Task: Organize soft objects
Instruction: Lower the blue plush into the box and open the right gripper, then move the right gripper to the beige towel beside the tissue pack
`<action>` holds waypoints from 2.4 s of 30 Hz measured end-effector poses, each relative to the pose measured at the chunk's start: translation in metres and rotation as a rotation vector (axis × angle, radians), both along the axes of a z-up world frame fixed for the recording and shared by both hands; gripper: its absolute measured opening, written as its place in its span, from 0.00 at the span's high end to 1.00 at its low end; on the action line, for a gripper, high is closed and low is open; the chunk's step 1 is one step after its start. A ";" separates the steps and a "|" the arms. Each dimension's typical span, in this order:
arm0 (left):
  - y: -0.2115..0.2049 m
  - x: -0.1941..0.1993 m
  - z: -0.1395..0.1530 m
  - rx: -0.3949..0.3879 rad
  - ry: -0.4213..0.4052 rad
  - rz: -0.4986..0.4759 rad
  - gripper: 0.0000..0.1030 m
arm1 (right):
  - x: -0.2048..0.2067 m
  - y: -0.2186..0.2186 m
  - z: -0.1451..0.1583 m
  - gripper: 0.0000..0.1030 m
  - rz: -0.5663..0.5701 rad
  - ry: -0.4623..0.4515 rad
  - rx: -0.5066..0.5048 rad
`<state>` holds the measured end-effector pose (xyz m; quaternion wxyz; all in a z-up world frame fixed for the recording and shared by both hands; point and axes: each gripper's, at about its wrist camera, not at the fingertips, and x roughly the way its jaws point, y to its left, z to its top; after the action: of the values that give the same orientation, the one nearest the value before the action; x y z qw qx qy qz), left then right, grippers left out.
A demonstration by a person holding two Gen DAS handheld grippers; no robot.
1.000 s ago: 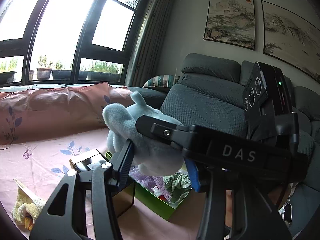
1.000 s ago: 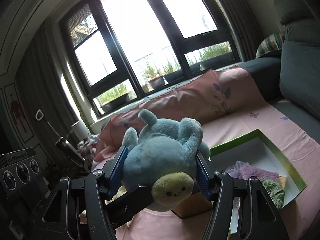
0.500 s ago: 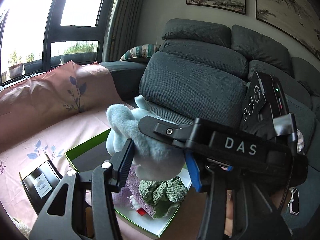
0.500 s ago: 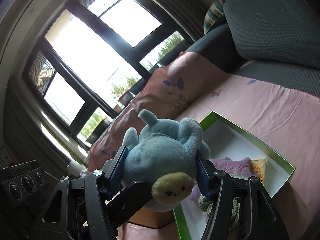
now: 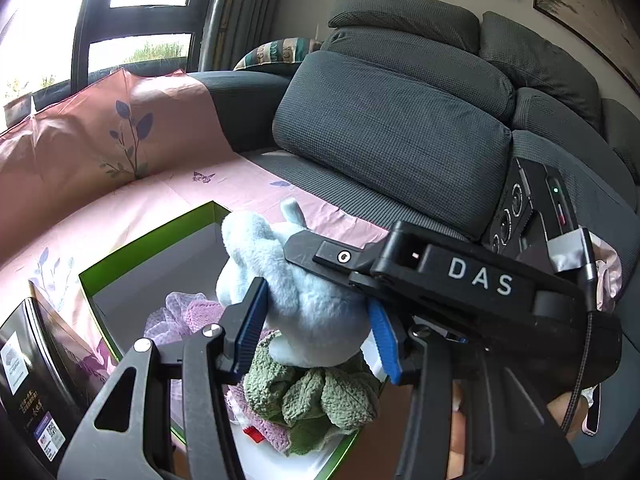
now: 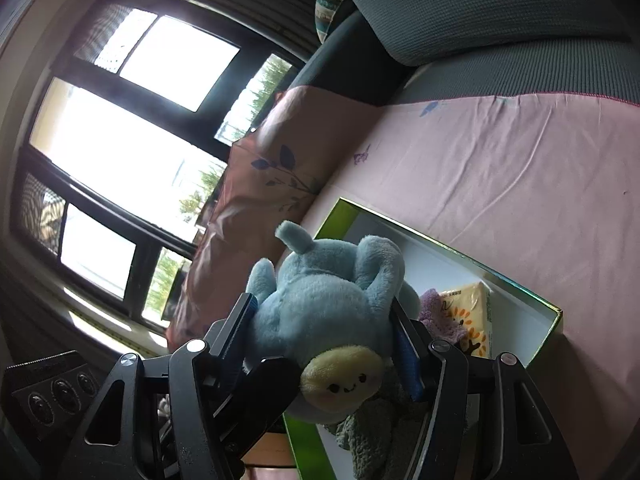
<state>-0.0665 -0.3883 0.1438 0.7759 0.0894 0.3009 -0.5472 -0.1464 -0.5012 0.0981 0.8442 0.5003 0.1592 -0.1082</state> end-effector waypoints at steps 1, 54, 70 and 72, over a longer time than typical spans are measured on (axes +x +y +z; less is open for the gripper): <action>-0.001 0.001 -0.002 0.005 0.008 0.003 0.54 | 0.000 -0.001 -0.002 0.37 -0.002 0.009 0.009; 0.382 0.053 -0.027 -0.104 0.155 0.968 0.15 | 0.045 0.175 0.075 0.20 0.128 0.160 -0.590; 0.423 0.073 -0.053 -0.047 0.228 1.123 0.17 | 0.087 0.273 0.063 0.20 0.331 0.212 -0.771; 0.424 0.075 -0.056 -0.043 0.246 1.116 0.17 | 0.089 0.283 0.062 0.20 0.366 0.203 -0.770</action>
<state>0.0090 0.0361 0.0881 0.9083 -0.1633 0.3794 -0.0668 -0.0572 -0.2184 0.1596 0.9545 0.0995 0.2753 -0.0570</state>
